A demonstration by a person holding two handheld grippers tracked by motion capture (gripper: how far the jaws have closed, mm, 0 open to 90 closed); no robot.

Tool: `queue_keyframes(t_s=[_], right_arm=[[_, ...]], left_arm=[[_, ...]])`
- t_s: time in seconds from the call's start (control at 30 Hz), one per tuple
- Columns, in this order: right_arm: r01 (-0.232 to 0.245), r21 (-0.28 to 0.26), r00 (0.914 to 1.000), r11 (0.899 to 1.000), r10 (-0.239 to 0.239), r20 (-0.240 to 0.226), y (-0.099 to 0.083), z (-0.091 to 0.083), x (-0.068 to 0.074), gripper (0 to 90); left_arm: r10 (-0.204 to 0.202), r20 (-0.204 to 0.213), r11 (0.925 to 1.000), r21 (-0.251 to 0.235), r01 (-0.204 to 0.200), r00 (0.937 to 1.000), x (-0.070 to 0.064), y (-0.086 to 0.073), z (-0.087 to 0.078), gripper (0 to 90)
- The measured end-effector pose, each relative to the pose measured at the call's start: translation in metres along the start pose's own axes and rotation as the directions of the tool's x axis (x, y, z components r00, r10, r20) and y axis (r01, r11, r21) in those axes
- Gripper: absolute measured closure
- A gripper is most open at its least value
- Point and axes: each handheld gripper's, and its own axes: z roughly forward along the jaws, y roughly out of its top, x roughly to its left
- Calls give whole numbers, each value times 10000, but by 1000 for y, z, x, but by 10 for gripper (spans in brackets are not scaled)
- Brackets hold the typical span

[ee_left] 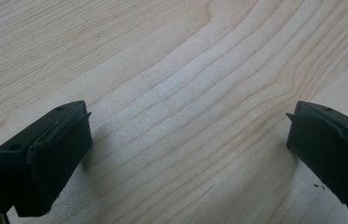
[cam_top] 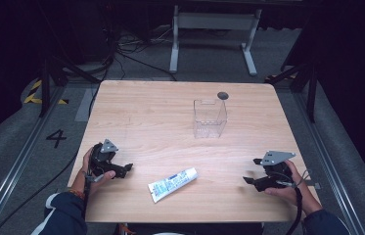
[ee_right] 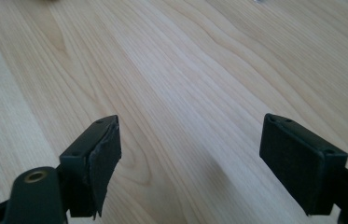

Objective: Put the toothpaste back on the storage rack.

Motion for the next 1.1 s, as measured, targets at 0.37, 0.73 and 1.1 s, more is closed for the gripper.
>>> queue_keyframes(t_s=[0.37,0.73,1.1], right_arm=[[1412,-57,9841,9900,-1410,-1083,50,20,22,229],[2696,-7,9377,9630,-2627,-2275,98,46,52,240],[3637,123,8854,9314,-3415,-3153,125,76,78,258]], left_arm=[[21,-16,10000,-17,-21,10000,0,-1,-1,5],[214,-20,9998,40,-214,9998,0,-2,-3,5],[87,14,10000,-6,-87,10000,-2,-6,-5,4]])
